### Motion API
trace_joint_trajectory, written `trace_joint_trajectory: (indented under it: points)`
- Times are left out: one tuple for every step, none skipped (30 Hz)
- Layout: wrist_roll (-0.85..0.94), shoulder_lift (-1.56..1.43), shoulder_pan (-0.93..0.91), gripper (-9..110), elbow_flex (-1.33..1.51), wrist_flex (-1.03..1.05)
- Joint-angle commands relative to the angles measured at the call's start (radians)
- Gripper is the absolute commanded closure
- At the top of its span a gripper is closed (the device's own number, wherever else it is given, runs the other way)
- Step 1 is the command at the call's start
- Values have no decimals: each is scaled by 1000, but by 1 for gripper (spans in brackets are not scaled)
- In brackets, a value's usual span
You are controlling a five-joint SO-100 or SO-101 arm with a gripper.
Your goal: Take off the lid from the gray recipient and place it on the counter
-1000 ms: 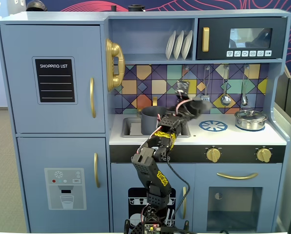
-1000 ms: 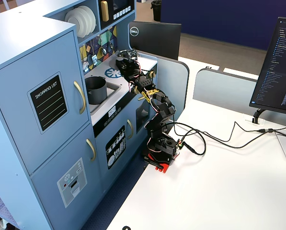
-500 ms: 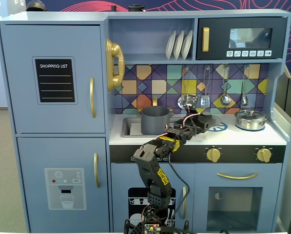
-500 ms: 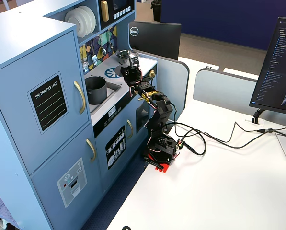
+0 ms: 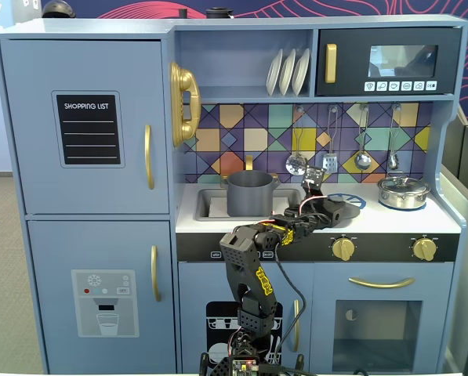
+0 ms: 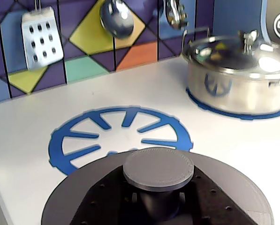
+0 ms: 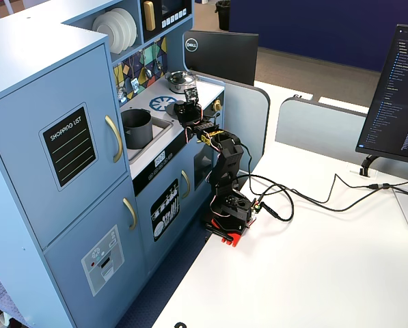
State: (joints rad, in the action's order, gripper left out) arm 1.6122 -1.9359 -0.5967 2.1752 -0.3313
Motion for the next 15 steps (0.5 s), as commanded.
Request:
trace_joint_trajectory:
  points:
    - [-5,0,-6,101,-6,-44]
    - [-6,5,-6,101,-6,-51]
    - [-8,11,-3,101,-5,-58]
    - [-8,17,0,101,-5,-61]
    - [-6,21,3,101,-5,-64]
    - [-5,26,5,101,-5,-67]
    - [-3,34,6,101,-6,-74]
    - [-2,40,8,101,-8,-75]
    - [-2,46,9,101,-9,-77]
    - [-5,52,11,101,-11,-78]
    - [-5,61,11,101,-14,-80]
    - [-3,72,11,101,-17,-91]
    - [-3,84,12,101,-25,-101]
    - [-3,97,12,101,-32,-107]
    - [-5,106,12,101,-40,-109]
